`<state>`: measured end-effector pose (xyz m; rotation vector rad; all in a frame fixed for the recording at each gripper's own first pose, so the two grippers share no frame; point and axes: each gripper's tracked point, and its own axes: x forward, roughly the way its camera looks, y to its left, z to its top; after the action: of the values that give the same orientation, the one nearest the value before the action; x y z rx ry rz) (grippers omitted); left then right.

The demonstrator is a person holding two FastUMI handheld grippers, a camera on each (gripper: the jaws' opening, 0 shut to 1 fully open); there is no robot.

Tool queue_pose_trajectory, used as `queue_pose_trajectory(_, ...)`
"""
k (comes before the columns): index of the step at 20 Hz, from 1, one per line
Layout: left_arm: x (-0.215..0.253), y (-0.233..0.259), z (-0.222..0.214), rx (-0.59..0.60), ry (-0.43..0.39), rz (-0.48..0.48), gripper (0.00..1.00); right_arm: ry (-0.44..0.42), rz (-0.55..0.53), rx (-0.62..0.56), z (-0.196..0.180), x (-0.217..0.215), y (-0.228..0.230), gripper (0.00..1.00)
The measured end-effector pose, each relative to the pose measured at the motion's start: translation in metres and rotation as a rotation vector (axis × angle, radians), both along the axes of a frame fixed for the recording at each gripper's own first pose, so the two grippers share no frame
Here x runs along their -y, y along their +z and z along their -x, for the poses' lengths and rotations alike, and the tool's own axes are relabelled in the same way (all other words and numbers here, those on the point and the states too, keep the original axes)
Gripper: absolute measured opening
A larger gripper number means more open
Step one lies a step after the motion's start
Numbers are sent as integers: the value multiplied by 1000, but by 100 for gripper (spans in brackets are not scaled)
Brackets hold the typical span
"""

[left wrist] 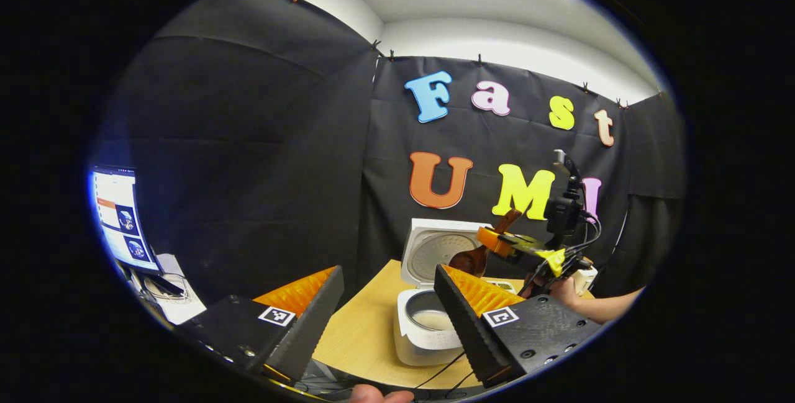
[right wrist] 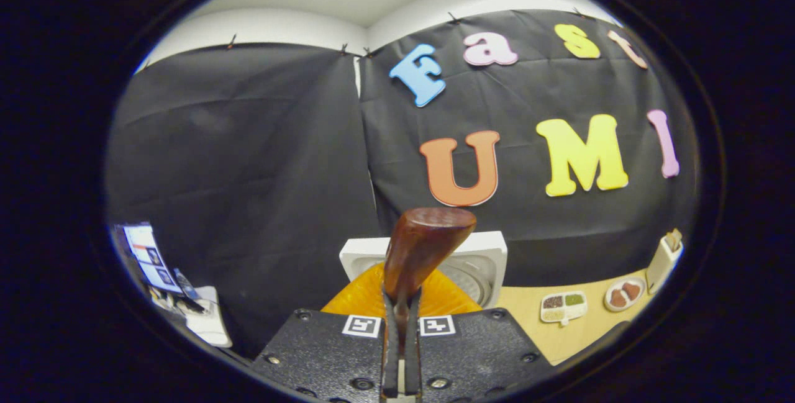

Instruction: Close the left gripper, press the button to open the rice cooker; take a wooden spoon from the chopstick holder with the right hand, scoop a spoonful of rice and pour it into the rice cooker, then put the wooden spoon back into the chopstick holder.

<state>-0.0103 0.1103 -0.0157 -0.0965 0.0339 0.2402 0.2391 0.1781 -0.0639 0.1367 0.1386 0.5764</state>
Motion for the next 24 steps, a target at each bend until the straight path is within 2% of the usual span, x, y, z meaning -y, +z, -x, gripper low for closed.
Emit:
queue_pose_trajectory(4,30,-5,-12,-24,-66,-40,94,-83,-202,-102,17,74,17,9)
queue_pose_trajectory(6,50,-5,-21,-28,-95,-65,94,-160,-269,-132,25,128,19,9)
queue_pose_trajectory(10,97,-1,-43,-10,-156,-64,94,-368,-331,-152,43,256,9,9)
queue_pose_trajectory(14,132,3,-62,17,-174,-67,94,-534,-308,-147,57,363,-2,9)
queue_pose_trajectory(18,162,0,-81,0,-179,-73,94,-646,-268,-160,63,443,-21,9)
queue_pose_trajectory(24,190,-7,-89,-20,-174,-104,94,-717,-180,-208,39,509,-66,9)
